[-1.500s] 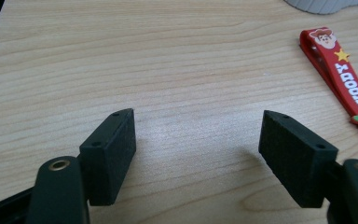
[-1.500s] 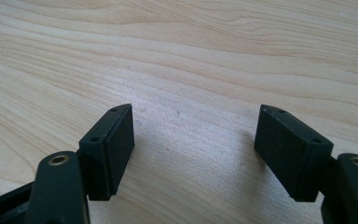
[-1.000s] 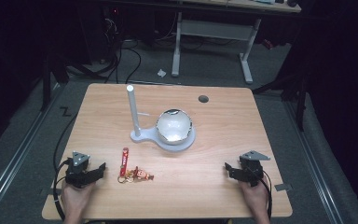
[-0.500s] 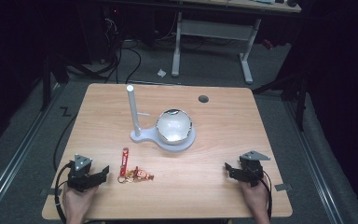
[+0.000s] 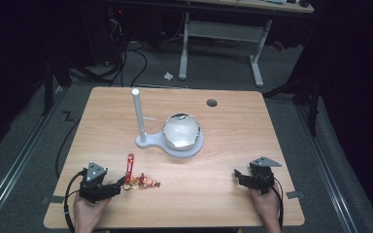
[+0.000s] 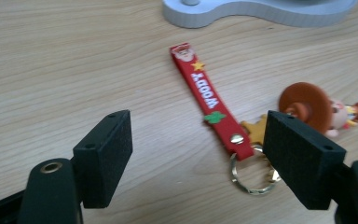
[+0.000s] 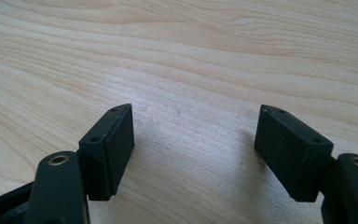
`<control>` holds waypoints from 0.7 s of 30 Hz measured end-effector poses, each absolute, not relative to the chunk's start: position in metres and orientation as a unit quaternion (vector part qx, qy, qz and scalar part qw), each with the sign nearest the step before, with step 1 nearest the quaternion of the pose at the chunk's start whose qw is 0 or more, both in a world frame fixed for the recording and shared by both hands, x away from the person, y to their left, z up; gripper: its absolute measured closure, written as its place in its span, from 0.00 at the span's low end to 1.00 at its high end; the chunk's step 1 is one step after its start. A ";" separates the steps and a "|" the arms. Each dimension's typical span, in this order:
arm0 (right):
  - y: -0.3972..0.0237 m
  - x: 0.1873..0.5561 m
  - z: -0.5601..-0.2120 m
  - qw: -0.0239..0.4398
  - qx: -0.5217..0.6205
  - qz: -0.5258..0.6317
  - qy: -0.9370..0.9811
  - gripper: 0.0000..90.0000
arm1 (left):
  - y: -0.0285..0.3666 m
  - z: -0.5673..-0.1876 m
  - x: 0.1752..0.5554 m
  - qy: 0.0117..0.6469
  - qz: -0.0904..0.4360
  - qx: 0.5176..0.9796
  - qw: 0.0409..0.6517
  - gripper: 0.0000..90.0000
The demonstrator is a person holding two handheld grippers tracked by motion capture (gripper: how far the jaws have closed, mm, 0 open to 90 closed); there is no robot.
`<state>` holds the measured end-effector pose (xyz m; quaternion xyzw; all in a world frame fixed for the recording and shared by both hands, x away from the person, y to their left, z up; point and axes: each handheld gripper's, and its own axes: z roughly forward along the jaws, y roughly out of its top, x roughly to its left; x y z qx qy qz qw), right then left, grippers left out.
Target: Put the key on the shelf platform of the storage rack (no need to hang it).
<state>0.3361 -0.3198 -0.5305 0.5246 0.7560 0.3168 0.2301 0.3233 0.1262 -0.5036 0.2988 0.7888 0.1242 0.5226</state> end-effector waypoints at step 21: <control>-0.320 0.336 -0.531 0.230 0.524 0.317 0.756 0.32 | 0.078 -0.505 0.311 0.760 0.092 0.386 0.515 0.26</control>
